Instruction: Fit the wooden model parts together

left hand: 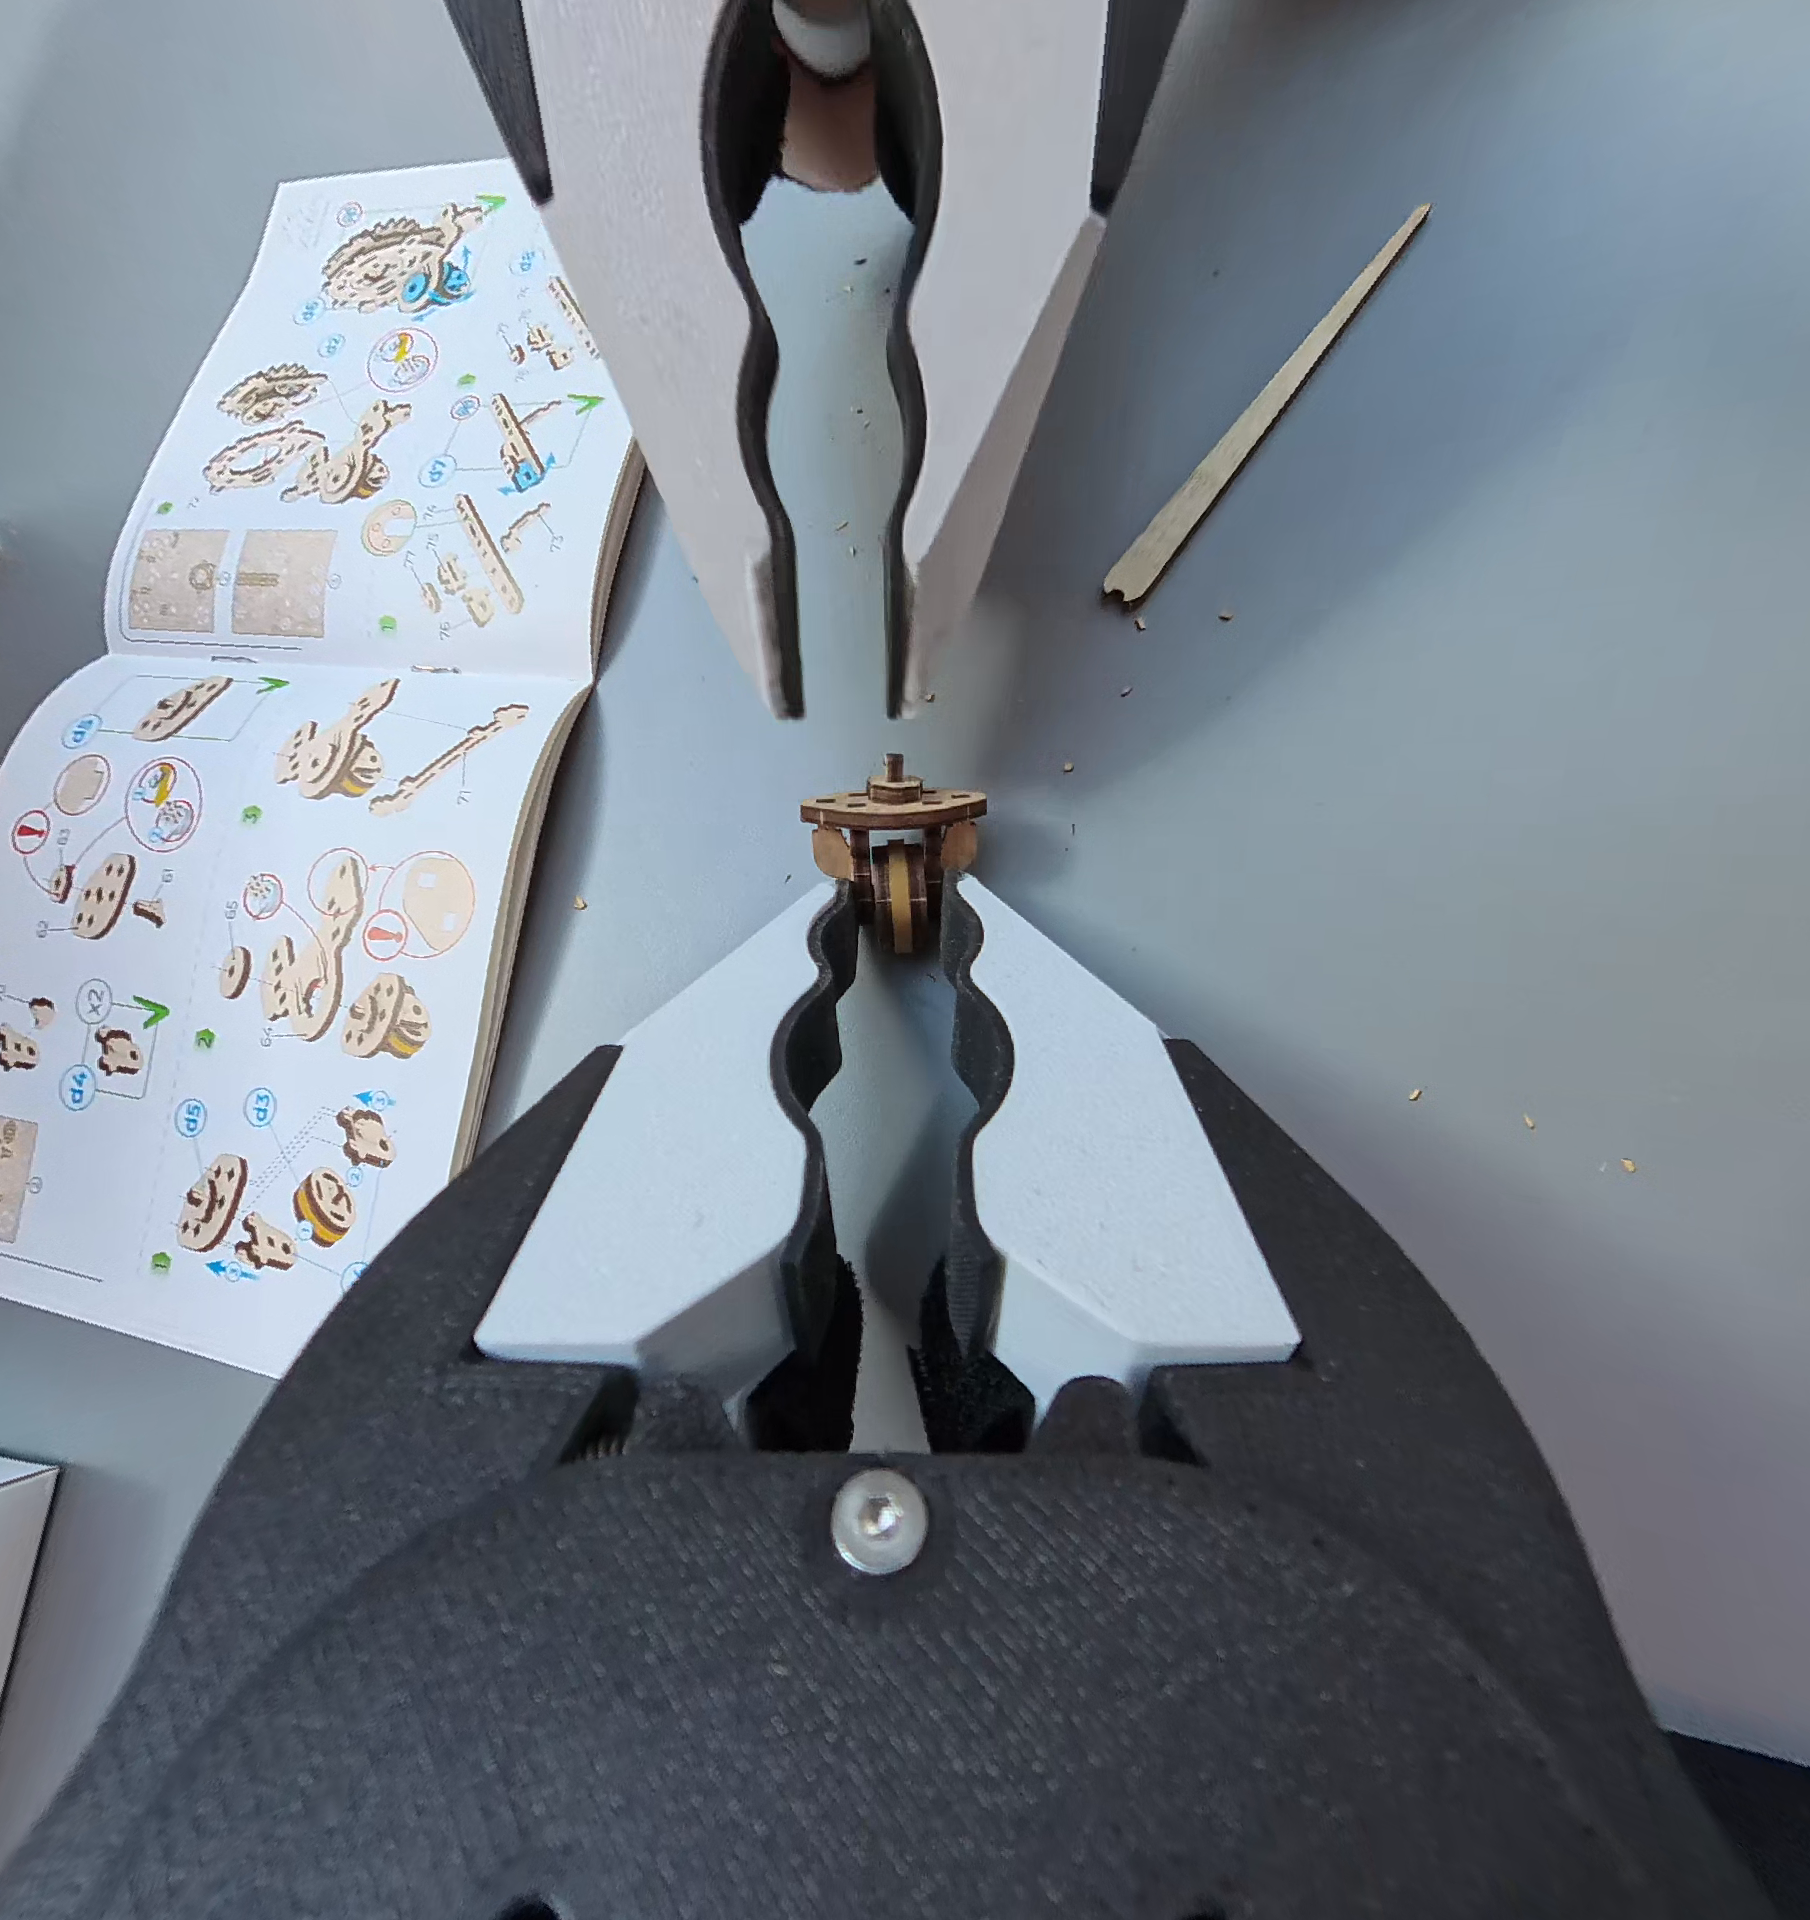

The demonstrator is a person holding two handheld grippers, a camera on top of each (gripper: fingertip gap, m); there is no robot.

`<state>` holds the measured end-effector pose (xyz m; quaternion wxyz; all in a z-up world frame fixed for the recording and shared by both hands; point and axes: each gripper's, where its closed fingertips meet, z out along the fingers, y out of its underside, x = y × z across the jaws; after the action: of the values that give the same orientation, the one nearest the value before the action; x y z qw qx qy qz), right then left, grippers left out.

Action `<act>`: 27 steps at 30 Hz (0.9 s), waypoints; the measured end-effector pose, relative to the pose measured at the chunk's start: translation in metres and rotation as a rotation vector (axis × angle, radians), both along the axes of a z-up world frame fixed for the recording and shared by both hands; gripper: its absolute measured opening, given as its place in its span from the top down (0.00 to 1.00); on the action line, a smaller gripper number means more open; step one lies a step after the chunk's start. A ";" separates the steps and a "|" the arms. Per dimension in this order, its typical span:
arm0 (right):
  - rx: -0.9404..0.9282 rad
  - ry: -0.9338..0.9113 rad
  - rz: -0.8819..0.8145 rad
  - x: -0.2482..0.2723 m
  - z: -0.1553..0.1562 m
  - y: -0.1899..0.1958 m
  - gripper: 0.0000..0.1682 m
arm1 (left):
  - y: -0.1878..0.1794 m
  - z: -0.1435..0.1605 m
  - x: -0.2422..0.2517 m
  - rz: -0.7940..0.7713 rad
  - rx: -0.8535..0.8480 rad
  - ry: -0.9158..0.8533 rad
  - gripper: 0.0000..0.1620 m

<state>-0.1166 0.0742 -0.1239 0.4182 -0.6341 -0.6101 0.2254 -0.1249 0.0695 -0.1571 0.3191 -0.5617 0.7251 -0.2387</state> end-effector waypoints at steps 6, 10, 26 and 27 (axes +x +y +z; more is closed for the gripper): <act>-0.007 -0.032 0.005 -0.004 -0.004 -0.001 0.91 | 0.000 0.000 0.000 0.000 0.008 -0.001 0.91; -0.033 -0.008 0.033 -0.015 -0.008 -0.004 0.93 | 0.000 0.000 0.000 0.001 -0.001 0.000 0.91; -0.081 -0.049 -0.020 -0.004 -0.009 0.001 0.90 | 0.000 0.000 0.000 -0.001 0.018 0.000 0.91; -0.070 -0.020 -0.028 -0.002 -0.003 0.002 0.90 | 0.000 0.000 0.000 -0.002 0.022 0.000 0.91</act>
<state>-0.1181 0.0763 -0.1273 0.3925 -0.6590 -0.5972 0.2344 -0.1246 0.0697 -0.1571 0.3252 -0.5574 0.7281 -0.2310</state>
